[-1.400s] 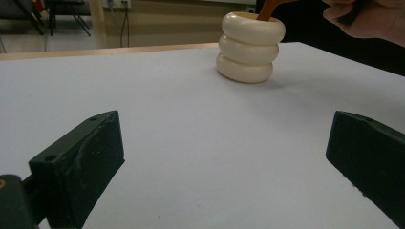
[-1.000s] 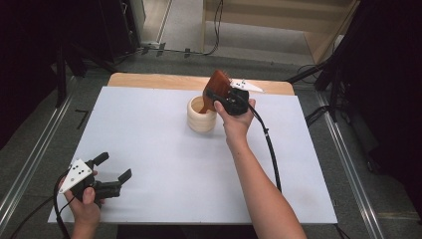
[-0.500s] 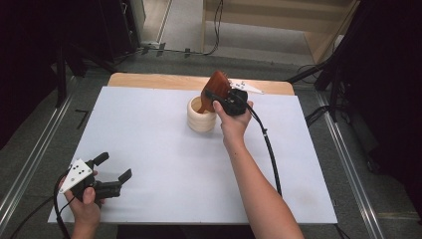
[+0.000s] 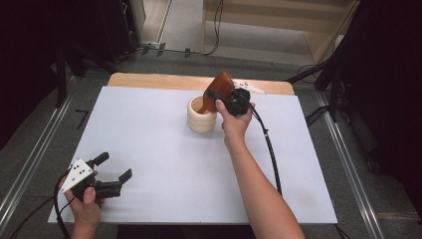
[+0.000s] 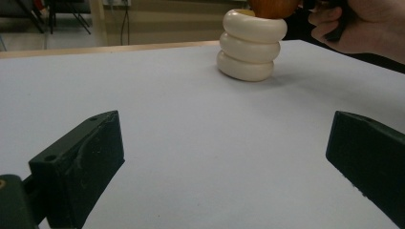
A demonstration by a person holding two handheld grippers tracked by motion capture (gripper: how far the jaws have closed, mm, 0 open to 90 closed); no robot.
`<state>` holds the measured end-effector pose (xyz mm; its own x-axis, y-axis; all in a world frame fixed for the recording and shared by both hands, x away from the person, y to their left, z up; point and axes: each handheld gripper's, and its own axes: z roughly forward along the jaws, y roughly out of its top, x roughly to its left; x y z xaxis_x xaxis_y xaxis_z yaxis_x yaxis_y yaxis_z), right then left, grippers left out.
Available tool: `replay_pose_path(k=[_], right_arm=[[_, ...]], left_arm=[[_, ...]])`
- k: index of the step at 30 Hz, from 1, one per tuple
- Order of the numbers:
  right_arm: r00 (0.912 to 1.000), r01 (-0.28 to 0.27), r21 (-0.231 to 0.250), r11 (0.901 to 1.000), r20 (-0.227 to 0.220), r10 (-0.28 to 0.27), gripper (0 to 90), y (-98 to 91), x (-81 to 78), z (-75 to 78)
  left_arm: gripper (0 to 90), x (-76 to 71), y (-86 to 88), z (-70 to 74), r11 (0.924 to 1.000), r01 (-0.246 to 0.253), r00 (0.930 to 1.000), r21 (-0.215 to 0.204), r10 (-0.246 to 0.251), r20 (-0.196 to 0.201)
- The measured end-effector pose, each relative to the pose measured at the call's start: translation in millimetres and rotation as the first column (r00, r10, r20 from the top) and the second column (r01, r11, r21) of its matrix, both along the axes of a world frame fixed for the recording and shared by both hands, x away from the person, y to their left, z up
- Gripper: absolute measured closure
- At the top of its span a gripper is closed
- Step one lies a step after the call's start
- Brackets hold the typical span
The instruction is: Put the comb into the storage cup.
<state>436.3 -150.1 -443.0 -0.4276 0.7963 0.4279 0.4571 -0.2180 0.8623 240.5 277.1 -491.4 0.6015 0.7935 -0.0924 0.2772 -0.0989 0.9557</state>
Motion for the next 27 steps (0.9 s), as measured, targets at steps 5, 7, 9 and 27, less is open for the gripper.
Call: replay_pose_path(k=[5, 7, 9, 27], right_arm=[[0.9995, 0.023, 0.026, 0.9994, -0.023, -0.022, 38.4, -4.7, 0.8, -0.1], [0.9992, 0.026, 0.038, 0.9989, -0.031, -0.025, 33.3, -7.4, 1.0, -0.7], [0.9989, 0.025, 0.043, 0.9988, -0.041, -0.023, 30.4, -8.9, 1.3, -1.6], [0.9997, 0.000, -0.046, 0.9989, 0.025, 0.001, 0.0, -13.1, -9.5, 3.2]], left_arm=[[0.0, 0.1, -0.1, -0.1, 1.0000, 0.001, 1.0000, 0.003, -0.001, 0.001], [0.0, 0.1, -0.4, -0.1, 1.0000, 0.001, 1.0000, 0.002, -0.001, 0.002], [0.0, 0.0, -0.5, -0.1, 1.0000, 0.001, 1.0000, 0.004, -0.001, 0.002], [0.0, 0.0, -0.7, 0.0, 1.0000, 0.004, 1.0000, 0.007, -0.004, 0.002]])
